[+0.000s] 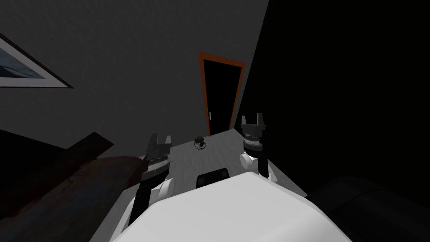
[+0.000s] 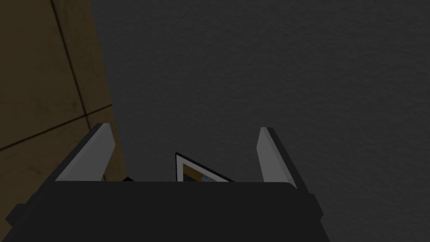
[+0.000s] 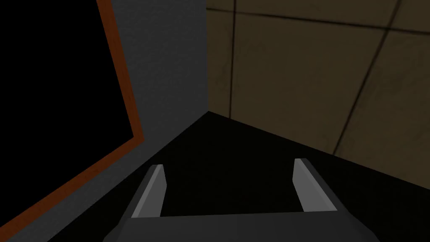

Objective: Pull the door open

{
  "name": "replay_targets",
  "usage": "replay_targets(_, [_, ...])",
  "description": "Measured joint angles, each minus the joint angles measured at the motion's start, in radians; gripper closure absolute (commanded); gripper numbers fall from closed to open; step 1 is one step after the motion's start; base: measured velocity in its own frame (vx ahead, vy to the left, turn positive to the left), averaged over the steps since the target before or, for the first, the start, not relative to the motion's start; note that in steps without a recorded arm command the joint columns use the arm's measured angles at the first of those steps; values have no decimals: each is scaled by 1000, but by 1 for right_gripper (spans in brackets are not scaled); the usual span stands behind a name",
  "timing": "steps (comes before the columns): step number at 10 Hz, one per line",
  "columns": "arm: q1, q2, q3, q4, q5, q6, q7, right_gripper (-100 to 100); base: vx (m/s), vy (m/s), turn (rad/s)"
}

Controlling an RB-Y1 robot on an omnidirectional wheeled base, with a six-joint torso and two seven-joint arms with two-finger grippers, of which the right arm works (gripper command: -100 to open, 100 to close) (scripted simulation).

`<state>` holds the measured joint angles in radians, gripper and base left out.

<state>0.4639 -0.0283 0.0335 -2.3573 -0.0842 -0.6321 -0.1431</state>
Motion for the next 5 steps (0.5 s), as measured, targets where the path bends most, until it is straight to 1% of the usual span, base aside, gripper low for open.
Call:
replay_targets(2, [-2, -9, 1, 32, -29, -6, -24, -100, 107, -16, 205])
replay_targets(3, [-3, -16, -1, 59, -46, -16, -41, -100, 129, -15, 235])
replay_targets(4, [1, -23, 1, 81, -66, -26, -61, -100, 107, -14, 180])
replay_targets(5, [2, -26, 5, 96, -80, -31, -75, -100, 85, -30, 119])
